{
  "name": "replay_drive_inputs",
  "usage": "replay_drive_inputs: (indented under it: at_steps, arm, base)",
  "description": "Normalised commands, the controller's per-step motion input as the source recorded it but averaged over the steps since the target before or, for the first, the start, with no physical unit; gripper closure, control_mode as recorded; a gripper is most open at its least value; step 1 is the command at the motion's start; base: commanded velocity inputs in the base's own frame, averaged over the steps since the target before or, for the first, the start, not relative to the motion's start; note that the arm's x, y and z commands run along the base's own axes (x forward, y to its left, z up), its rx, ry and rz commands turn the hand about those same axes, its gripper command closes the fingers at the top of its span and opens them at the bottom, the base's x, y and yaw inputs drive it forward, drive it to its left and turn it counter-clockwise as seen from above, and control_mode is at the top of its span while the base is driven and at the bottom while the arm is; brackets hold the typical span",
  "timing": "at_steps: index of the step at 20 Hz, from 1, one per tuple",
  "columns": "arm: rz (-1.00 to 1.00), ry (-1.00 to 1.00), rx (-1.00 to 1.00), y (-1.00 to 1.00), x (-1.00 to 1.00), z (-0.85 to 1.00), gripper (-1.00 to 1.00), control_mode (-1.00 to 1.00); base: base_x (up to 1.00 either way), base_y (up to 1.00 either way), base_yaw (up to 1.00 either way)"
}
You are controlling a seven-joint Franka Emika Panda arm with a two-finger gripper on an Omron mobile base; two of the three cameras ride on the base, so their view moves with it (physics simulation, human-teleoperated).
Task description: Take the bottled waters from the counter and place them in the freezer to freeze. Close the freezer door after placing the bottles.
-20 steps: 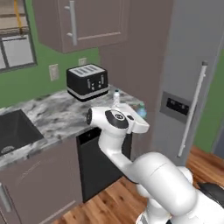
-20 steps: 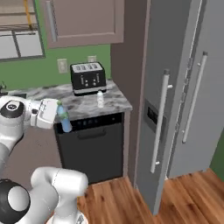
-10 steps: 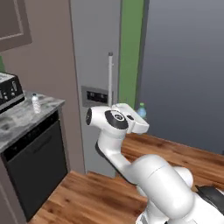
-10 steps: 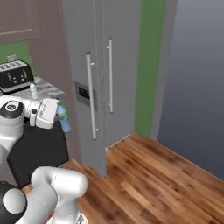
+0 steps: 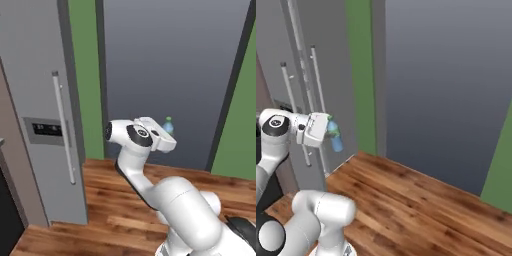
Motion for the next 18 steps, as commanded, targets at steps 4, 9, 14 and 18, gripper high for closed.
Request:
replay_drive_inputs:
  at_steps: [4,9,14,18]
  arm:
    - [0.0,0.0,0.0,0.0,0.0,0.0,1.0,1.0]
    - [0.0,0.0,0.0,0.0,0.0,0.0,1.0,1.0]
    - [0.0,0.0,0.0,0.0,0.0,0.0,1.0,1.0]
    - [0.0,0.0,0.0,0.0,0.0,0.0,1.0,1.0]
  base:
    - [1.0,-0.52,-0.06]
    - [1.0,-0.47,-0.04]
    - [0.99,-0.51,0.0]
    - [0.63,-0.47,0.26]
